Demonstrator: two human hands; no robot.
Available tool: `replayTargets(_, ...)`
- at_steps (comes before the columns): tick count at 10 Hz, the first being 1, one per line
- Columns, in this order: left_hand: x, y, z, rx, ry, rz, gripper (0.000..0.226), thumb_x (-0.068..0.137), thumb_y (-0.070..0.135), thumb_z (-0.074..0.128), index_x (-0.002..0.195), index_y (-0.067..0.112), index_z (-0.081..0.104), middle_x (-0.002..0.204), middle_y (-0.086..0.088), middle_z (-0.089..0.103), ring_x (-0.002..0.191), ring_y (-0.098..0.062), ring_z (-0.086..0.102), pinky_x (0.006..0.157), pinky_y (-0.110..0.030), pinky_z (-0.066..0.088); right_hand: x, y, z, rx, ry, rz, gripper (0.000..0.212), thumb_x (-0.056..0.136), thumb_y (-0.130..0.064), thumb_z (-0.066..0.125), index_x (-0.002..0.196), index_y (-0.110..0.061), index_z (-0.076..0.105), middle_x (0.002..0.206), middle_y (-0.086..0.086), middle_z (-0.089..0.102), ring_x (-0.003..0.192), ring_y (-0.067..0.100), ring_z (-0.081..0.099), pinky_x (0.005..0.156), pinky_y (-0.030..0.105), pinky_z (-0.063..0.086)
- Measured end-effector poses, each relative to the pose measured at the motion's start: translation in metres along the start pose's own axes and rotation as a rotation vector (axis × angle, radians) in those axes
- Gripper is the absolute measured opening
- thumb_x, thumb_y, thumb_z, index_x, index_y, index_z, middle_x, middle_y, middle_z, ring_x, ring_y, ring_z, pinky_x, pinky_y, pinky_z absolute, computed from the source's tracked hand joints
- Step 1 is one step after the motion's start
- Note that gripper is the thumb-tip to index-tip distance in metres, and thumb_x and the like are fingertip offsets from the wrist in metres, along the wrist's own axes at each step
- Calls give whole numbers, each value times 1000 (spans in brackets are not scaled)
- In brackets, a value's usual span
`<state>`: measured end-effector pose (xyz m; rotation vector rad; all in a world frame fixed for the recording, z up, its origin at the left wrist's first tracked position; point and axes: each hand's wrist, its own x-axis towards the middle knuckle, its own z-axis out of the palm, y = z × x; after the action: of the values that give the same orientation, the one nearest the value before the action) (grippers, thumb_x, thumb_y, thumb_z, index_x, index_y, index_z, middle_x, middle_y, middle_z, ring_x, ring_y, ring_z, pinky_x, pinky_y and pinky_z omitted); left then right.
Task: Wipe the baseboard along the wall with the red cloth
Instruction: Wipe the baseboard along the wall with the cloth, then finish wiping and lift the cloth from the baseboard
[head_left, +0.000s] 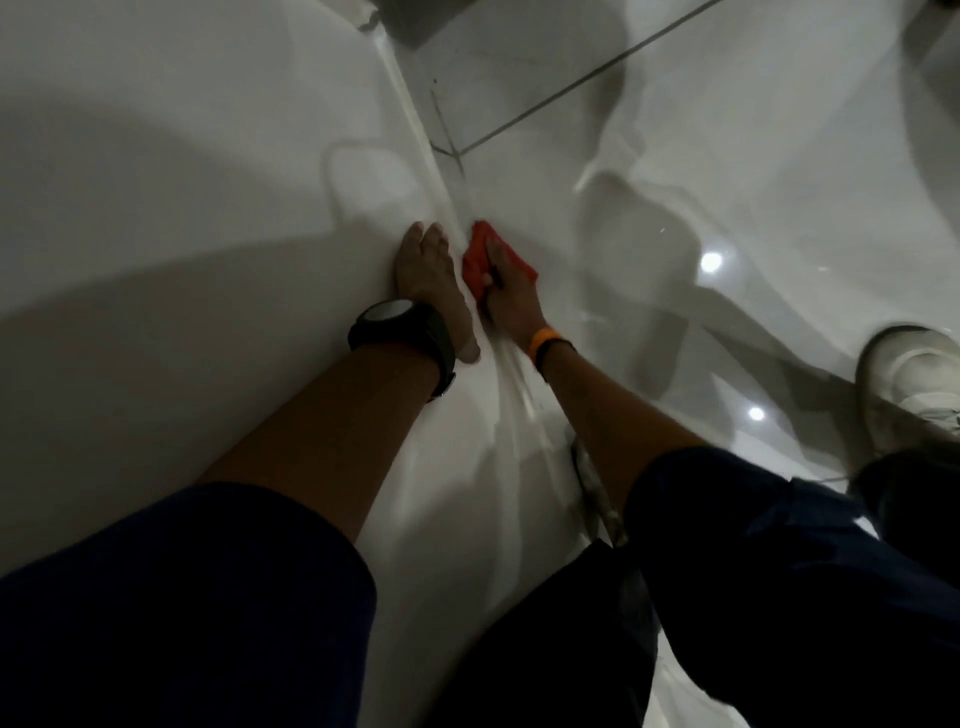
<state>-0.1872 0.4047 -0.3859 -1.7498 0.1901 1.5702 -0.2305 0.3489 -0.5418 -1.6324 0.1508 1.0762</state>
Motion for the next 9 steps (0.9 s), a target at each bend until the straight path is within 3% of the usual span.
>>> replayTargets(2, -28, 29, 15, 45, -13, 58, 119, 90, 84, 34, 163, -2, -4, 169, -21, -11, 159, -35, -14, 128, -50, -5, -108, 80, -4, -49, 8, 195, 64, 99, 8, 48, 157, -14, 35, 161, 12, 42, 150, 30, 41, 126, 39, 35)
replayTargets(3, -34, 38, 21, 51, 14, 68, 119, 90, 84, 33, 162, -3, -4, 169, -21, -10, 159, -35, -15, 128, -50, -5, -132, 101, -2, -113, -1, 314, 61, 97, 6, 51, 153, -15, 43, 151, 17, 54, 140, 35, 52, 117, 40, 42)
replayTargets(4, -45, 57, 38, 44, 94, 92, 117, 91, 83, 32, 162, -3, -2, 170, -21, -9, 159, -34, -13, 128, -49, -6, -145, 114, -12, -196, -12, 385, 47, 93, 5, 52, 138, -6, 62, 127, 24, 70, 121, 40, 64, 105, 42, 51)
replayTargets(5, -58, 61, 47, 14, 160, 70, 114, 93, 80, 34, 163, -2, -2, 170, -21, -9, 160, -33, -12, 128, -48, -6, -154, 102, -28, -198, -25, 343, 41, 90, 7, 52, 124, -3, 71, 118, 24, 75, 115, 39, 69, 102, 40, 55)
replayTargets(7, -104, 55, 46, -183, 452, 40, 110, 95, 77, 34, 163, -1, -4, 170, -20, -10, 160, -32, -10, 129, -48, -3, -197, 18, -93, -48, 170, 114, 45, 90, 14, 54, 129, -3, 70, 121, 19, 76, 115, 34, 71, 105, 39, 56)
replayTargets(8, -149, 43, 13, -404, 691, 61, 107, 95, 72, 39, 163, -1, 2, 170, -20, -4, 161, -31, -4, 129, -48, 2, -239, -60, -164, -82, 325, -67, 46, 91, 10, 60, 134, -6, 66, 127, 14, 74, 119, 27, 69, 100, 24, 50)
replayTargets(9, -186, 35, -26, -521, 878, 53, 105, 94, 69, 43, 163, -3, 10, 170, -20, 3, 161, -32, 3, 129, -48, 7, -282, -119, -220, -20, 379, -166, 43, 95, 7, 59, 136, -6, 65, 133, 15, 70, 123, 30, 67, 104, 32, 53)
